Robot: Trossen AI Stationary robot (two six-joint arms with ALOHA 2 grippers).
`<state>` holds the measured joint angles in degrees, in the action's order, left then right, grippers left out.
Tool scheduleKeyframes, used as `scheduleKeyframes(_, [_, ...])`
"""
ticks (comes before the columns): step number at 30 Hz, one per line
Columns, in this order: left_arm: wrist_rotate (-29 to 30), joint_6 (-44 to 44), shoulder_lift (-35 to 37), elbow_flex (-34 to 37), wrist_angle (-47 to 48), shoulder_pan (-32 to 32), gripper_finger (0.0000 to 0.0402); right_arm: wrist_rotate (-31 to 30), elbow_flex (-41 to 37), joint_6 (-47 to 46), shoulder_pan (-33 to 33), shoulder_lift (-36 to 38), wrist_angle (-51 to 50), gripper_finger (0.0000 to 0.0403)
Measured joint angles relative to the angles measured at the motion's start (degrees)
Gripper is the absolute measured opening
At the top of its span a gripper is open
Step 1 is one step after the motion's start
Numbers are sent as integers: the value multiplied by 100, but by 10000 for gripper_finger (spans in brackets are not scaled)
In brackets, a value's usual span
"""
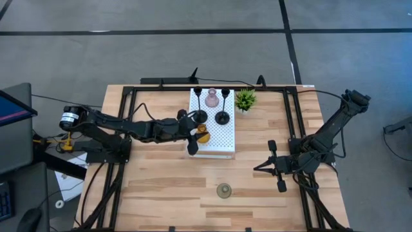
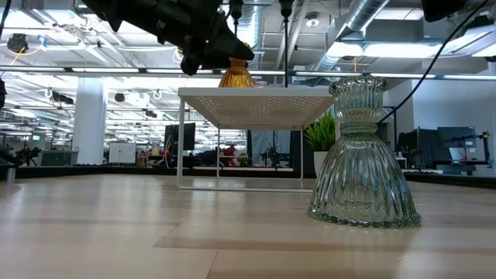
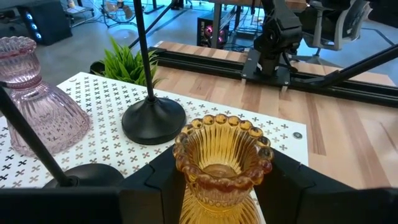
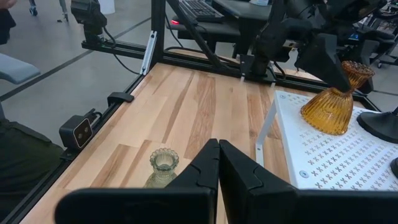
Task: Pick & Place candle stick holders
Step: Put the orange glass candle holder on the shelf
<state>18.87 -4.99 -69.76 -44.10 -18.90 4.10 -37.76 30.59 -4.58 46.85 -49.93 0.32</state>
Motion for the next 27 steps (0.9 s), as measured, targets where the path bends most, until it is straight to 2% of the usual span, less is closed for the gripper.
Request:
scheduleKeyframes(14, [-2,-8,1,-4,-37,0,166,0,0,0,0,0,0,0])
scheduleKeyframes(27, [-2,-280,9,-11,-20,2,274,0,0,0,0,0,-54,0])
